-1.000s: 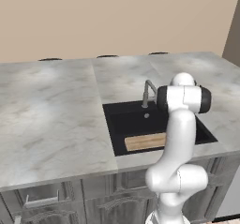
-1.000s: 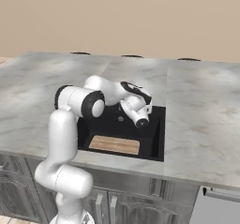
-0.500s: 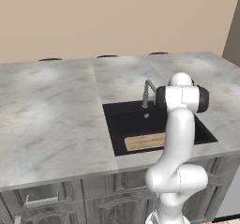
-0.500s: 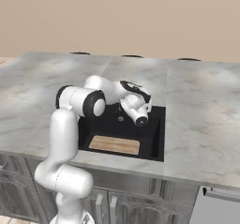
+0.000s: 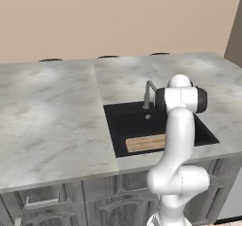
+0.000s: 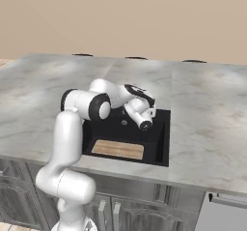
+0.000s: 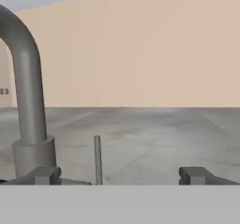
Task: Turn on the sink faucet with hot water and rinse the cutting board for ten seconds, then turn off the faucet. Push the cutting board to reach the water if necessary.
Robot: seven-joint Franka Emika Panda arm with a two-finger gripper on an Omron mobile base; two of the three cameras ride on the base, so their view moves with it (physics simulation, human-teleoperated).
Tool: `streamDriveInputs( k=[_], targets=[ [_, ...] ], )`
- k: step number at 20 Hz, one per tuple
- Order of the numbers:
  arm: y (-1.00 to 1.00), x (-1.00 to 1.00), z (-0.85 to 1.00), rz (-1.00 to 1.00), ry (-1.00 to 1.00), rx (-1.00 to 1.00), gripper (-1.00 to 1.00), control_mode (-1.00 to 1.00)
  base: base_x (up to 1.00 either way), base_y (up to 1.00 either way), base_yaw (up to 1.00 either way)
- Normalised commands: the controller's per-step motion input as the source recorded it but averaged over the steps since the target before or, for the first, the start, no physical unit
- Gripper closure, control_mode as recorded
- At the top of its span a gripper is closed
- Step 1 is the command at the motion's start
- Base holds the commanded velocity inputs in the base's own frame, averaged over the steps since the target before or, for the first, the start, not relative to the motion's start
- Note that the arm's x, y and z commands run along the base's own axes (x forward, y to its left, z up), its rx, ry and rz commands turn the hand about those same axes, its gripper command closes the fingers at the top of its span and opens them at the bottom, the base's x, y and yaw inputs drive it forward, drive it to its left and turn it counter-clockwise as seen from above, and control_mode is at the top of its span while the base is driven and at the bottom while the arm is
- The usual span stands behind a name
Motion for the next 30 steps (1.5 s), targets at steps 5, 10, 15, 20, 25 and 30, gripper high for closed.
streamDriveInputs(
  k=[5,10,15,20,25,30],
  targets=[
    [0.0,0.2,0.0,0.0,0.0,0.0,-1.0,-1.0,0.0,0.0,0.0],
    [0.0,0.2,0.0,0.0,0.0,0.0,-1.0,-1.0,0.0,0.0,0.0],
    [0.0,0.14,-0.04,0.0,0.0,0.0,-1.0,-1.0,0.0,0.0,0.0],
    [0.0,0.13,-0.09,0.0,0.0,0.0,-1.0,-1.0,0.0,0.0,0.0],
    [0.0,0.13,-0.07,0.0,0.0,0.0,-1.0,-1.0,0.0,0.0,0.0],
    [0.0,0.18,-0.05,0.0,0.0,0.0,-1.0,-1.0,0.0,0.0,0.0]
  ],
)
